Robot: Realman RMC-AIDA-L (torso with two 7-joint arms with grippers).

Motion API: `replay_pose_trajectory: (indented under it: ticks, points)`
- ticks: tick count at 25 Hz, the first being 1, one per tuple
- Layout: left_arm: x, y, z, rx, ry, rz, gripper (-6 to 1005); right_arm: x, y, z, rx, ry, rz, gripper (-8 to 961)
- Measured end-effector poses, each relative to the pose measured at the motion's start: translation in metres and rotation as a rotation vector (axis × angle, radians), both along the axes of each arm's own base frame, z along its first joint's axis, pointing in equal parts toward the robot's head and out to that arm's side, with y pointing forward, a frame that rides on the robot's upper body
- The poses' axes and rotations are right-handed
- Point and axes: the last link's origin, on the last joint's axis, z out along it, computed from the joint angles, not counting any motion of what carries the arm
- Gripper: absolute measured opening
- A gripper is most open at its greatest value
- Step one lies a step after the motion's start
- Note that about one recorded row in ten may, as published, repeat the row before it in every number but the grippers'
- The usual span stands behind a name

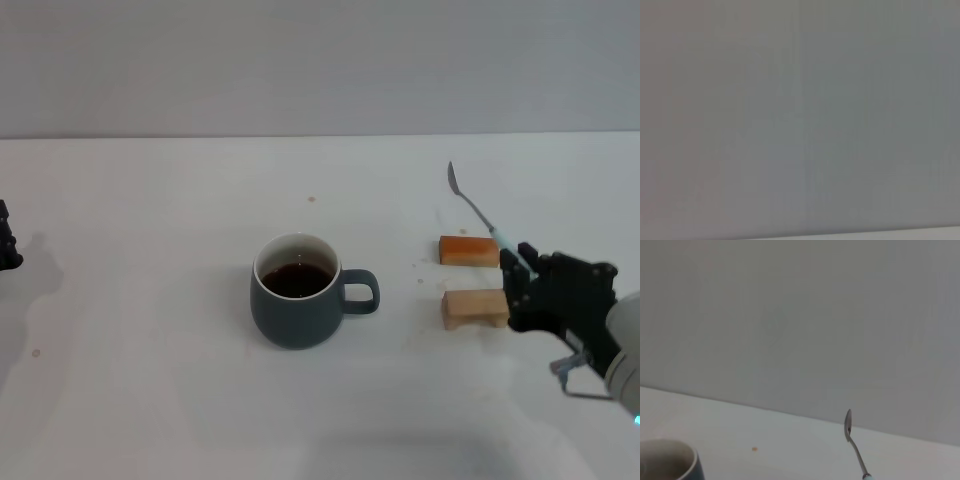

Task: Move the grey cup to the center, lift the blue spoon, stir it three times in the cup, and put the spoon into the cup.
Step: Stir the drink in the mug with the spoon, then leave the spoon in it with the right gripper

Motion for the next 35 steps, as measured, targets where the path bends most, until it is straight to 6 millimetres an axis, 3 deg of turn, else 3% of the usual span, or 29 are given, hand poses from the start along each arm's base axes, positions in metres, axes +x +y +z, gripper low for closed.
replay_pose_trajectory:
  ticks: [11,17,29,35]
  points:
    - [-0.003,0.000,-0.004,0.025,-0.029,0.051,-2,-0.037,0.024,0.045,-0.097,-0.088,0.102,122]
    - [-0.002,-0.001,-0.009,0.041,-0.030,0.067,-2,-0.056,0.039,0.059,-0.168,-0.125,0.155,121]
    - [-0.001,-0.002,-0.015,0.059,-0.055,0.089,-2,-0.106,0.044,0.092,-0.257,-0.193,0.282,121]
    - [-0.002,0.000,-0.014,0.075,-0.063,0.096,-2,-0.127,0.052,0.114,-0.324,-0.128,0.306,121]
